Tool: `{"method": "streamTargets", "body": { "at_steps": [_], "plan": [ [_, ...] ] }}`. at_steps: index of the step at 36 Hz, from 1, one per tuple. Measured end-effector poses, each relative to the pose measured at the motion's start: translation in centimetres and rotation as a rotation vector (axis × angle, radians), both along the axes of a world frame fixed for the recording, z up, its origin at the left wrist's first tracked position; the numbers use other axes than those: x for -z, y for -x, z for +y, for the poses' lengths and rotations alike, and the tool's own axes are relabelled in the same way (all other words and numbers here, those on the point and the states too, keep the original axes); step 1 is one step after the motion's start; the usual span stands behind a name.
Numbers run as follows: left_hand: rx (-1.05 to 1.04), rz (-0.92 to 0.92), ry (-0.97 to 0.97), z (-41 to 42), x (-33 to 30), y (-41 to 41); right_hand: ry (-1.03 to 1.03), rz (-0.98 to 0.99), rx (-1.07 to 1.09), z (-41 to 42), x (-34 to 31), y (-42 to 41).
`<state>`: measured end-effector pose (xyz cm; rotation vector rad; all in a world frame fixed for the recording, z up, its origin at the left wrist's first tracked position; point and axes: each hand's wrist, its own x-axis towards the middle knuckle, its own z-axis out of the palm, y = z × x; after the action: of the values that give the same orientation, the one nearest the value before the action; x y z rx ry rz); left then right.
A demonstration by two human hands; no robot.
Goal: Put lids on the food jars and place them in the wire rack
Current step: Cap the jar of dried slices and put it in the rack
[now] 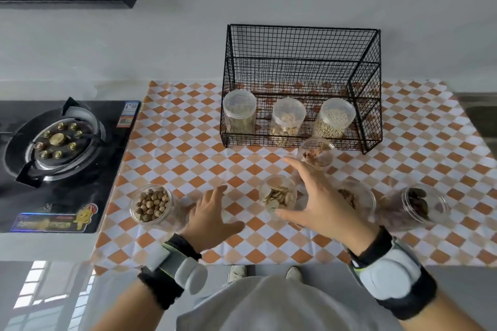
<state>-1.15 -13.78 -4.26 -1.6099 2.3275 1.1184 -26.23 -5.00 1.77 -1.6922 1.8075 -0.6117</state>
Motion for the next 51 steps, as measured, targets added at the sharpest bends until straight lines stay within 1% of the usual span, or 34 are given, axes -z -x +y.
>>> {"method": "streamTargets", "body": {
  "at_steps": [9, 15, 18, 26, 28, 30, 31, 33, 36, 39, 43, 45, 47, 51],
  "plan": [
    [0.004, -0.104, 0.038, -0.3, 2.0, -1.4, -0.091, -0.027, 0.042, 0.4, 1.8, -1.6],
    [0.068, -0.245, 0.085, -0.2, 2.5, -1.6, -0.103, -0.09, 0.097, 0.6, 3.8, -2.2],
    [0.09, -0.303, 0.097, -0.1, 2.5, -1.4, -0.092, -0.085, 0.131, 0.7, 4.7, -2.3],
    [0.168, -0.407, 0.108, -0.2, 2.8, -1.6, -0.073, -0.115, 0.206, 0.6, 5.7, -2.5],
    [0.186, -0.423, 0.183, 0.1, 3.2, -1.7, -0.076, -0.118, 0.21, 0.5, 5.9, -2.5],
    [0.206, -0.478, 0.24, 0.0, 4.6, -2.1, -0.084, -0.128, 0.216, 0.5, 6.3, -2.5],
    [0.197, -0.469, 0.272, 0.0, 5.6, -2.5, -0.085, -0.135, 0.222, 0.5, 6.5, -2.5],
    [0.201, -0.45, 0.198, -0.1, 7.5, -2.9, -0.082, -0.144, 0.237, 0.5, 6.9, -2.3],
    [0.212, -0.427, 0.221, 0.1, 6.5, -2.5, -0.077, -0.149, 0.253, 0.4, 7.4, -2.1],
    [0.216, -0.435, 0.256, -0.3, 7.3, -2.7, -0.079, -0.156, 0.268, 0.4, 7.7, -2.1],
    [0.252, -0.401, 0.293, -0.3, 4.4, -1.4, -0.099, -0.173, 0.29, 0.4, 8.3, -2.0],
    [0.238, -0.39, 0.206, -0.3, 3.5, -1.0, -0.114, -0.182, 0.307, 0.3, 8.6, -2.0],
    [0.206, -0.332, 0.182, -0.5, 3.0, -0.6, -0.126, -0.176, 0.316, 0.2, 8.9, -2.0],
    [0.111, -0.154, 0.186, -1.0, 1.5, 0.2, -0.138, -0.199, 0.314, 0.2, 9.3, -1.7]
  ]
}}
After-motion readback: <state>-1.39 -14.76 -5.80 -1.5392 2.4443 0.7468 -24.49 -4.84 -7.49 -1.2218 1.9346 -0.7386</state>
